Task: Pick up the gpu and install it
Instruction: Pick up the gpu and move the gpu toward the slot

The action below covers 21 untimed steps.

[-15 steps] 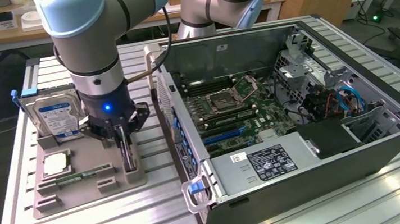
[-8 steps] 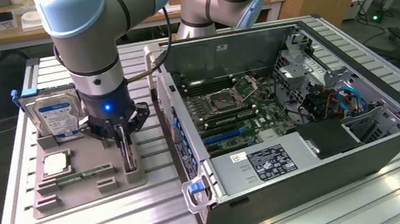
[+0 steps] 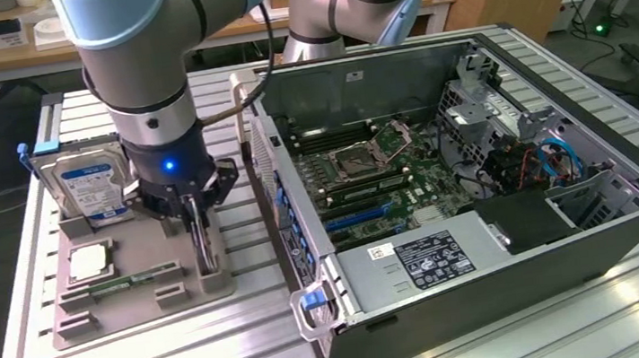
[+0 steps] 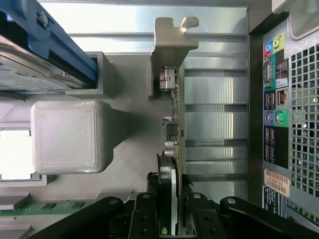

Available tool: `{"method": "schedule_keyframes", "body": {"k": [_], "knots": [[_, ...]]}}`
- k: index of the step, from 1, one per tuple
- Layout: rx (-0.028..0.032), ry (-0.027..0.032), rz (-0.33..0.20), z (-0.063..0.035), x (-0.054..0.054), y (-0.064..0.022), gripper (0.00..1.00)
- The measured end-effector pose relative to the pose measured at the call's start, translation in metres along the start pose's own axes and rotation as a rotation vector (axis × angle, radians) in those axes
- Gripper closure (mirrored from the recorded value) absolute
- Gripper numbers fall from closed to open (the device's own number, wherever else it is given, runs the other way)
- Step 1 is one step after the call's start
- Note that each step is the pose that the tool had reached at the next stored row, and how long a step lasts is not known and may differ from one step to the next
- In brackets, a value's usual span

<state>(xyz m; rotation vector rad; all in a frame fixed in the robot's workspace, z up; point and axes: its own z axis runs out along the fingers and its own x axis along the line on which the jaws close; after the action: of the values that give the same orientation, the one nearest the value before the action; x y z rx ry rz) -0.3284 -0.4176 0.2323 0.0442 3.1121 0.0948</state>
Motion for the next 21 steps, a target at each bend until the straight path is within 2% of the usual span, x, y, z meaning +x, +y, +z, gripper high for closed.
{"method": "schedule_keyframes", "body": {"k": [21], "knots": [[-0.0013, 0.0, 0.0, -0.0209, -0.001, 0.0013, 0.73]]}}
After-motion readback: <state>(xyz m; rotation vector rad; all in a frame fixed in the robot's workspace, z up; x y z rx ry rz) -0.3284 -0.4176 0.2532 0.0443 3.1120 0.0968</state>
